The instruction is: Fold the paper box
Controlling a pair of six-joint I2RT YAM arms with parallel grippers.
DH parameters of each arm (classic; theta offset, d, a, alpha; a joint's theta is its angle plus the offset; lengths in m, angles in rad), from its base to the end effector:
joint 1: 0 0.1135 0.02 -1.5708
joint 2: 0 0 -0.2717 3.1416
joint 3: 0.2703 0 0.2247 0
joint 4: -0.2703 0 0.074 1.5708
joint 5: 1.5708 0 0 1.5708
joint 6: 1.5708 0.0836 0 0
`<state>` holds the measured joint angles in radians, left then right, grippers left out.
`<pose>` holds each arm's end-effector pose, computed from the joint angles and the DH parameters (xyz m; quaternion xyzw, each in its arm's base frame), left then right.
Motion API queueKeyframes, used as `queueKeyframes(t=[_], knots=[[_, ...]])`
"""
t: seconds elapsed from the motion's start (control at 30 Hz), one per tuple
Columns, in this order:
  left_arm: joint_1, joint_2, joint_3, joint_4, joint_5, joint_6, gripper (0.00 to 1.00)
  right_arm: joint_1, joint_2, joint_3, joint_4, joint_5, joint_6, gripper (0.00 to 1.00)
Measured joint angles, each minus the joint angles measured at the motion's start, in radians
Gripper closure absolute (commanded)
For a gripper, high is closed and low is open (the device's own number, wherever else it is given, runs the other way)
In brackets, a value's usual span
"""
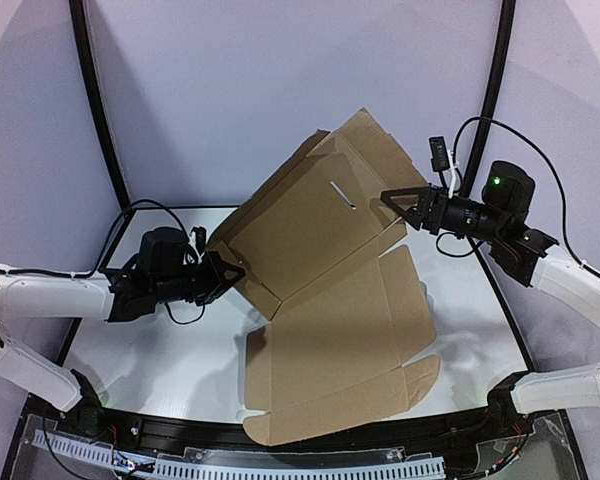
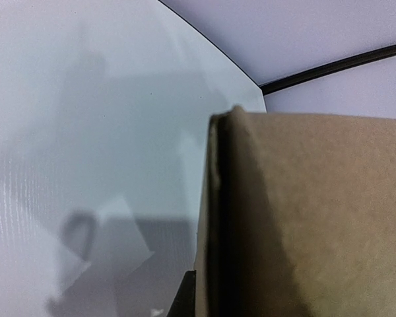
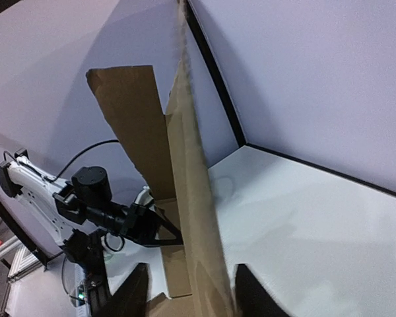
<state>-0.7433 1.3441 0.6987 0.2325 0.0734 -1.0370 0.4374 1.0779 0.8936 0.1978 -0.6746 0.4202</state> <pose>0.2257 -0.2158 0.2328 -0.1025 0.8304 -0.4443 0.3202 0.2085 0.1551 0.3740 -0.2413 0.6607 0.4907 0.5143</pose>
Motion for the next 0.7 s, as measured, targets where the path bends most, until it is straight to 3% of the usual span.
queueKeyframes(t=[0.2, 0.4, 0.7], knots=[[0.000, 0.022, 0.006, 0.011, 0.017, -0.015, 0.99, -0.005, 0.019, 0.018, -0.009, -0.029, -0.024, 1.00], [0.000, 0.051, 0.029, 0.006, 0.013, -0.029, 0.99, -0.004, 0.018, 0.028, -0.010, -0.047, -0.043, 1.00], [-0.008, 0.074, 0.148, -0.159, -0.099, -0.064, 0.99, 0.040, -0.014, 0.029, -0.011, -0.025, -0.084, 1.00]])
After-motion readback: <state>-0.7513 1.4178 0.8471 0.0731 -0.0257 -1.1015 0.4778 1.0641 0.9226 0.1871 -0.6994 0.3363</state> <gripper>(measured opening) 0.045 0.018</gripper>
